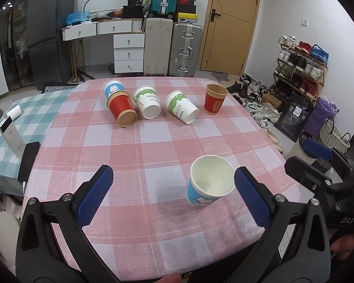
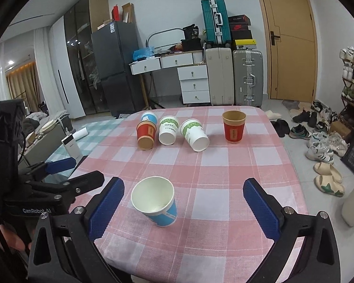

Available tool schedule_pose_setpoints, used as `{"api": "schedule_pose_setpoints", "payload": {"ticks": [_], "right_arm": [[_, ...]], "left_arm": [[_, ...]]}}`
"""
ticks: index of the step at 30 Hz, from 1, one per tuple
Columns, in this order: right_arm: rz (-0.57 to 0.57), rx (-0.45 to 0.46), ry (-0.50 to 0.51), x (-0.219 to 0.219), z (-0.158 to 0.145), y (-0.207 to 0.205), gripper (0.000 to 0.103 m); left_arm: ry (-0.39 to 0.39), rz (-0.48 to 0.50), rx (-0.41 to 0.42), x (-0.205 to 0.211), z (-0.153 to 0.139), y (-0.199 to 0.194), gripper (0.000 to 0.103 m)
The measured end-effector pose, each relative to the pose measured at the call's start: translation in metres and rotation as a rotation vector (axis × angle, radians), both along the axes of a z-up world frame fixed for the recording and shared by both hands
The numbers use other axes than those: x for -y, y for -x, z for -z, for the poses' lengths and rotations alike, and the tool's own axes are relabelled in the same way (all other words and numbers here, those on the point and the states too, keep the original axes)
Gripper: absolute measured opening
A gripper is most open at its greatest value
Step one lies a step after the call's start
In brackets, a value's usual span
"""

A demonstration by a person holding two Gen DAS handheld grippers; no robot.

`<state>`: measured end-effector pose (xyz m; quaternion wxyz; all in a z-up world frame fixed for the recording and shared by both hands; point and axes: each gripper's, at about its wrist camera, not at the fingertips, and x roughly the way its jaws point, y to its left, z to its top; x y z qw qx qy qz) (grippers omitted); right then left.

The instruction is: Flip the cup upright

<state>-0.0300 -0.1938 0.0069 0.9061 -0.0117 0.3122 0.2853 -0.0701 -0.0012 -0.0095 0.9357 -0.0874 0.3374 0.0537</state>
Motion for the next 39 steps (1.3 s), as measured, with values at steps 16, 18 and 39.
{"api": "schedule_pose_setpoints", "payload": {"ticks": [16,18,39], "right_arm": [[-0.03,-0.051,-0.02,0.0,0.006,-0.003,0.103],[-0.025,-0.052,-0.019,0.0,0.006,-0.002,0.103],[-0.011,-0.044,-0.001,-0.004,0.008,-0.004,0.103]], "left_arm": [[0.011,0.011,-0.027,0.009,0.014,-0.012,0.103],[0.011,0.012,-0.026,0.008,0.014,-0.012,0.103],[0.041,-0.027,-0.041,-0.004,0.019,-0.005,0.103]]}}
